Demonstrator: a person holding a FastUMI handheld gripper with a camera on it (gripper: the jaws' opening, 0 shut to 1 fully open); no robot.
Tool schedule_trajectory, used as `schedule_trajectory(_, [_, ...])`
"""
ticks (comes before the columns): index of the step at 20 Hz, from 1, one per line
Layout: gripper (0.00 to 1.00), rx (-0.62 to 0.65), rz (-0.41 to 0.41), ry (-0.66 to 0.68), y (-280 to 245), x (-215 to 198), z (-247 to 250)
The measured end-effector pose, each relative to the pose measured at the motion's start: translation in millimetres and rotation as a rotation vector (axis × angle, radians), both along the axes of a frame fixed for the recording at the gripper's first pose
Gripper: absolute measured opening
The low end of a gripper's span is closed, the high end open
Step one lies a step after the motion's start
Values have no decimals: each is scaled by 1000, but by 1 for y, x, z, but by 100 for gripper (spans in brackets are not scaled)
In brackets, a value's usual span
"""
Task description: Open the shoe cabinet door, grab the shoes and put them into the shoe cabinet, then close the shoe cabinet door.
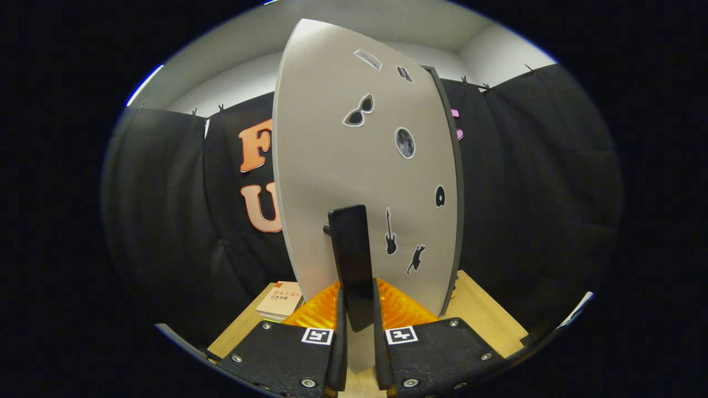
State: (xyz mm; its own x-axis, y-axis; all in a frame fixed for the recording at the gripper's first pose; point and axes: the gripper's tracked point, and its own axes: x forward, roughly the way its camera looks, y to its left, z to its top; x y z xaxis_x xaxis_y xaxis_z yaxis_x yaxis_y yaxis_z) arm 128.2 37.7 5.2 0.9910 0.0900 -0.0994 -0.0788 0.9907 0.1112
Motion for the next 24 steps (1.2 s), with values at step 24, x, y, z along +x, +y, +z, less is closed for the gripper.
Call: schedule_trajectory(24, [14,12,-167,-29,-145,-37,-15])
